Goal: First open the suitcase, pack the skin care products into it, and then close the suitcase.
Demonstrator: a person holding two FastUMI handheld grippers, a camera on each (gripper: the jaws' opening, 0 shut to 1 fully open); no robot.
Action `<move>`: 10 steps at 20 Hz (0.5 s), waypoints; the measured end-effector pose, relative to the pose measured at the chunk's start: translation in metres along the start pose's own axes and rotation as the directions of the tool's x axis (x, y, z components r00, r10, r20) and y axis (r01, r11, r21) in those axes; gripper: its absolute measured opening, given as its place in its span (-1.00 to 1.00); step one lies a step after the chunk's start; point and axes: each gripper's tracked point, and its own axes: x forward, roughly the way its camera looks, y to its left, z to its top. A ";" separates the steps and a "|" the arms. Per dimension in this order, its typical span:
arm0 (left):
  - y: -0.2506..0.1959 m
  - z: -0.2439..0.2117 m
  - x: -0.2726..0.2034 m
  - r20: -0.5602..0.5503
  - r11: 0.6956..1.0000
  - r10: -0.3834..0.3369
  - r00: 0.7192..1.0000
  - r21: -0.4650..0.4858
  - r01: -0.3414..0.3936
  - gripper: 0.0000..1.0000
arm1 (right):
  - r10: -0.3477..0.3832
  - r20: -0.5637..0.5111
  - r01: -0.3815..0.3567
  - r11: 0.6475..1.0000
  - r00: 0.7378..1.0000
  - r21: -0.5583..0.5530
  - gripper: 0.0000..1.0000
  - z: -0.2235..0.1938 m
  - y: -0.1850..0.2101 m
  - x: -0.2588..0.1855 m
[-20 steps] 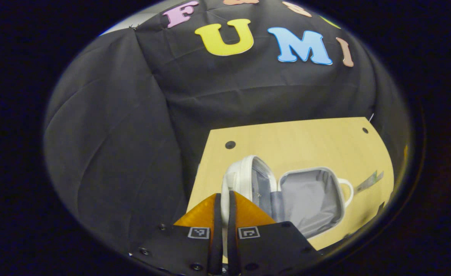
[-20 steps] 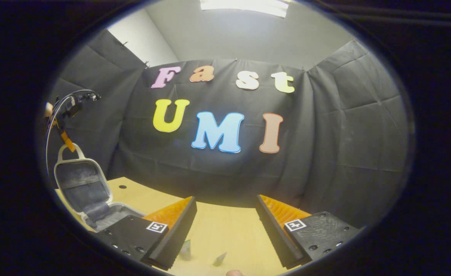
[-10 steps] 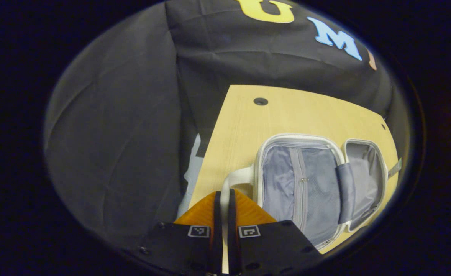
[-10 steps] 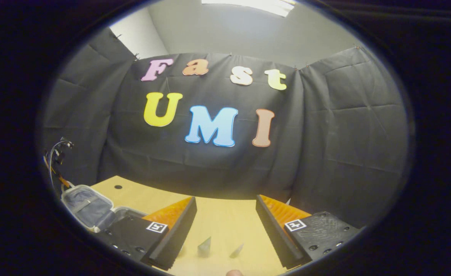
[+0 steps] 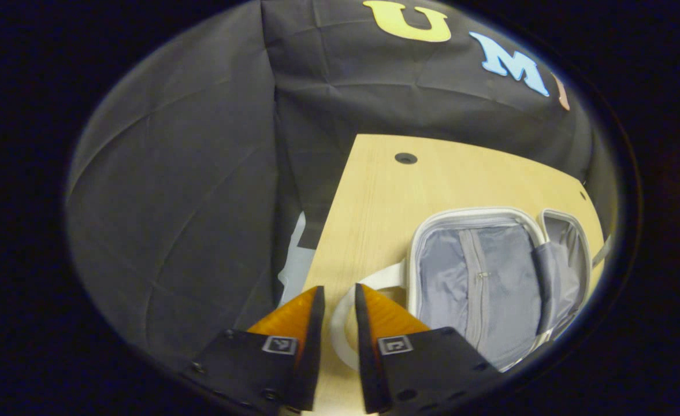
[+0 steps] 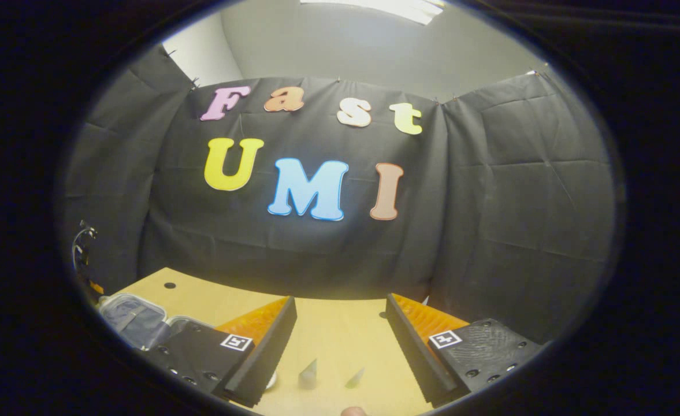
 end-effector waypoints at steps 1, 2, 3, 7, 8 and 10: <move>-0.002 0.008 -0.007 0.044 1.000 0.008 0.999 -0.013 -0.008 0.22 | 0.006 -0.001 -0.006 1.000 1.000 0.004 0.89 -0.002 -0.001 0.000; -0.007 0.016 -0.016 0.087 1.000 0.010 0.996 -0.028 -0.008 0.55 | 0.010 0.000 -0.010 1.000 1.000 0.015 0.89 -0.003 -0.004 0.000; -0.013 0.025 -0.029 0.136 0.999 0.019 0.991 -0.040 -0.014 0.77 | 0.015 -0.001 -0.015 1.000 1.000 0.026 0.87 -0.005 -0.007 0.002; -0.061 0.070 -0.094 0.337 0.999 0.035 0.941 -0.030 -0.027 0.90 | 0.050 -0.011 -0.049 0.998 0.999 0.045 0.89 -0.020 -0.017 0.011; -0.080 0.081 -0.112 0.388 1.000 0.024 0.921 -0.023 -0.016 0.90 | 0.059 -0.008 -0.059 0.997 0.998 0.048 0.89 -0.021 -0.022 0.013; -0.129 0.099 -0.143 0.475 1.000 -0.002 0.880 -0.007 0.006 0.89 | 0.071 0.006 -0.071 0.997 0.997 0.042 0.88 -0.025 -0.035 0.016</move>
